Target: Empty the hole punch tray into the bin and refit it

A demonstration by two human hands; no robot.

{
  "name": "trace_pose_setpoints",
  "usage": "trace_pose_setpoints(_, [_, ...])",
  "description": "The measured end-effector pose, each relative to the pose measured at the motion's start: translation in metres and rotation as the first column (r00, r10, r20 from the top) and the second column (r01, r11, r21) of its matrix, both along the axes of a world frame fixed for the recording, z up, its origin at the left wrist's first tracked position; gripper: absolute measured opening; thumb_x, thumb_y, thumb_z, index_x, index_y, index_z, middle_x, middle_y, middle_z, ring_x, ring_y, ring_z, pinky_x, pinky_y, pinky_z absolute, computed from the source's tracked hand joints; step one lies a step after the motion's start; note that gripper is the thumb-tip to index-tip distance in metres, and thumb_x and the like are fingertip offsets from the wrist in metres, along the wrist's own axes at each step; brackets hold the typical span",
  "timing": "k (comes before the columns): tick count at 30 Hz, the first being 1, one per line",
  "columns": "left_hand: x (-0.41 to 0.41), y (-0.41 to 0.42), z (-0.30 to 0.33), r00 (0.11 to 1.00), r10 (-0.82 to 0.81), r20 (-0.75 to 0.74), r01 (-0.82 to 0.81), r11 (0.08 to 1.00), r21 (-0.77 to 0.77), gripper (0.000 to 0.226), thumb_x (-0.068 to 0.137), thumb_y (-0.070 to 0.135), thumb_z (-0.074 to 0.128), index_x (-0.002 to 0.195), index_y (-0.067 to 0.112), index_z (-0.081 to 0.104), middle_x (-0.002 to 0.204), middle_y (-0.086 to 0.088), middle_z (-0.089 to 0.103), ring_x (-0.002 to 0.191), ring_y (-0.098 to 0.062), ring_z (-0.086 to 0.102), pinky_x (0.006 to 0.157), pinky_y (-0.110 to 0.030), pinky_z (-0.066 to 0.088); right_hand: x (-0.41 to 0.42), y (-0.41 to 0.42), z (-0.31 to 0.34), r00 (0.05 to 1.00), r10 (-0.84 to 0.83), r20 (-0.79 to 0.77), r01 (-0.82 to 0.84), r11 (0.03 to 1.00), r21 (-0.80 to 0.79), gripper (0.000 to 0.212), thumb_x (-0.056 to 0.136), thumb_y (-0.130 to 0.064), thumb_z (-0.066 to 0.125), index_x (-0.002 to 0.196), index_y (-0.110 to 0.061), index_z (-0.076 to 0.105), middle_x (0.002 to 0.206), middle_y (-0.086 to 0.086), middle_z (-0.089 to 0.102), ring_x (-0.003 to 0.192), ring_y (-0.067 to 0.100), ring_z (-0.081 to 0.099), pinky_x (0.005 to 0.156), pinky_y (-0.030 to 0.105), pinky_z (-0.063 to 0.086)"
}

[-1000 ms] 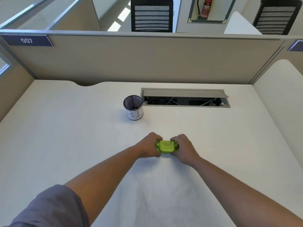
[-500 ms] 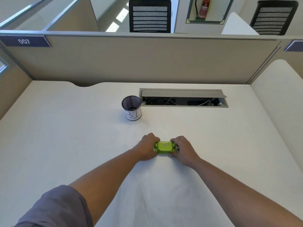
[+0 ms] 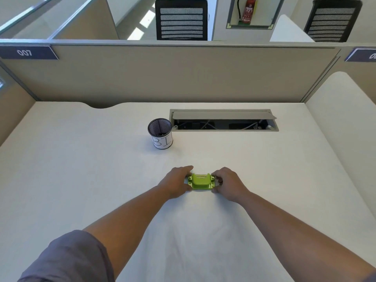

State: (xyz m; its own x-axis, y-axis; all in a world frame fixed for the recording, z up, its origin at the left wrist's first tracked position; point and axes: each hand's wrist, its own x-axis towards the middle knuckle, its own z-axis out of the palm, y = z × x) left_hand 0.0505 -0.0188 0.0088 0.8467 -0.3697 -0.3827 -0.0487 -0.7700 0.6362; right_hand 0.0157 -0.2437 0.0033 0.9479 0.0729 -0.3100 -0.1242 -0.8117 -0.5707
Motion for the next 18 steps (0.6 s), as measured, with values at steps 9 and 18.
trace_pose_setpoints(9, [-0.001,-0.001,-0.003,0.999,-0.003,0.040,0.004,1.000,-0.017,0.069,0.074,0.010,0.082,0.138,0.014,0.054,0.134,-0.005,0.066,0.121,-0.025,0.061,0.103,-0.043,0.049,0.009,0.002,0.004,0.998,-0.021,-0.053,0.017,0.997,-0.070,0.047,0.065,-0.013,0.087,0.109,-0.017,0.071,0.098,0.005,0.067,0.090,0.027,0.063,0.078,0.034,0.052])
trace_pose_setpoints(18, [-0.003,-0.005,0.008,1.000,-0.004,0.004,0.004,1.000,-0.019,0.092,0.075,0.019,0.086,0.152,0.020,0.036,0.147,-0.004,0.051,0.132,-0.022,0.050,0.111,-0.038,0.041,-0.001,0.000,0.011,0.995,-0.054,-0.084,0.059,0.997,0.058,0.063,0.068,-0.008,0.087,0.126,-0.007,0.061,0.103,0.008,0.056,0.088,0.025,0.055,0.084,0.039,0.051])
